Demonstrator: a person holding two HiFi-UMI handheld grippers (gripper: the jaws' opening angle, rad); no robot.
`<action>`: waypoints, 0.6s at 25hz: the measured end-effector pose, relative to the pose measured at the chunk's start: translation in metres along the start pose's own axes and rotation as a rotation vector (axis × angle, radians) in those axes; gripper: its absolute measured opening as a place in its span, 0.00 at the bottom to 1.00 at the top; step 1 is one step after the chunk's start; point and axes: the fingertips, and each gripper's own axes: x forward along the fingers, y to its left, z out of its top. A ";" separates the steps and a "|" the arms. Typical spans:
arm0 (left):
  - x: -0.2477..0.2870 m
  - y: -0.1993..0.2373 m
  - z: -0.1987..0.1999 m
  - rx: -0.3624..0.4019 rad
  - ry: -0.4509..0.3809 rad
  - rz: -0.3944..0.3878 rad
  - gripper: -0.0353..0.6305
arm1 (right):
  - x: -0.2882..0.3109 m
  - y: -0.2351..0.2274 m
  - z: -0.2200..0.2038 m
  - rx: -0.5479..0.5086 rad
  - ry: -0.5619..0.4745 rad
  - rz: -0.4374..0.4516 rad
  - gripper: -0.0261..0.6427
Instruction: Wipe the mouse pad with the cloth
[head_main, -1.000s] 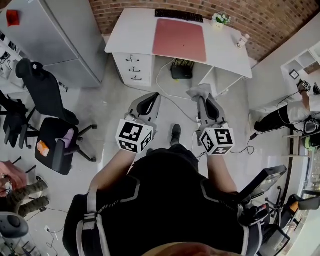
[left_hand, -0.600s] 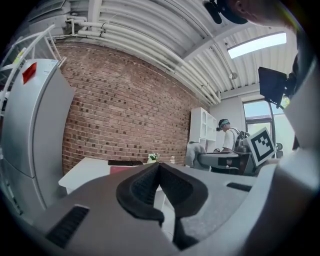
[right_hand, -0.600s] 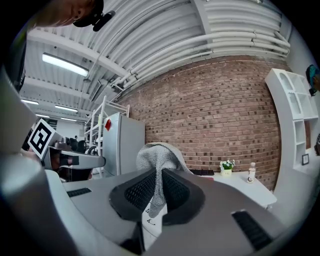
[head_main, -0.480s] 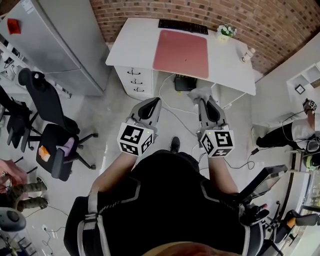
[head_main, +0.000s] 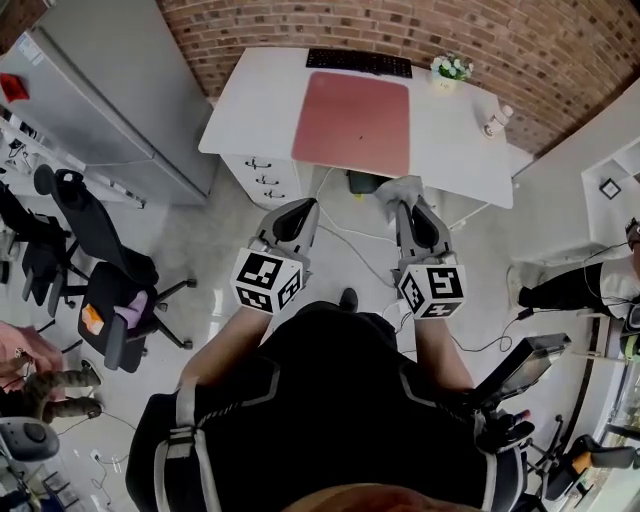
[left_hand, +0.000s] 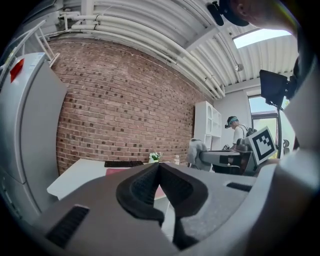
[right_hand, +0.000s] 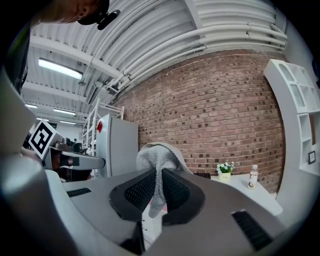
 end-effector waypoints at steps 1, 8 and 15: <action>0.008 0.000 0.000 0.003 0.004 0.002 0.05 | 0.003 -0.006 -0.001 0.005 0.003 0.005 0.10; 0.060 -0.010 0.001 -0.009 0.018 0.001 0.05 | 0.017 -0.051 -0.003 0.005 -0.007 0.049 0.10; 0.095 -0.018 -0.004 -0.016 0.042 0.028 0.05 | 0.028 -0.102 -0.011 0.016 0.012 0.031 0.10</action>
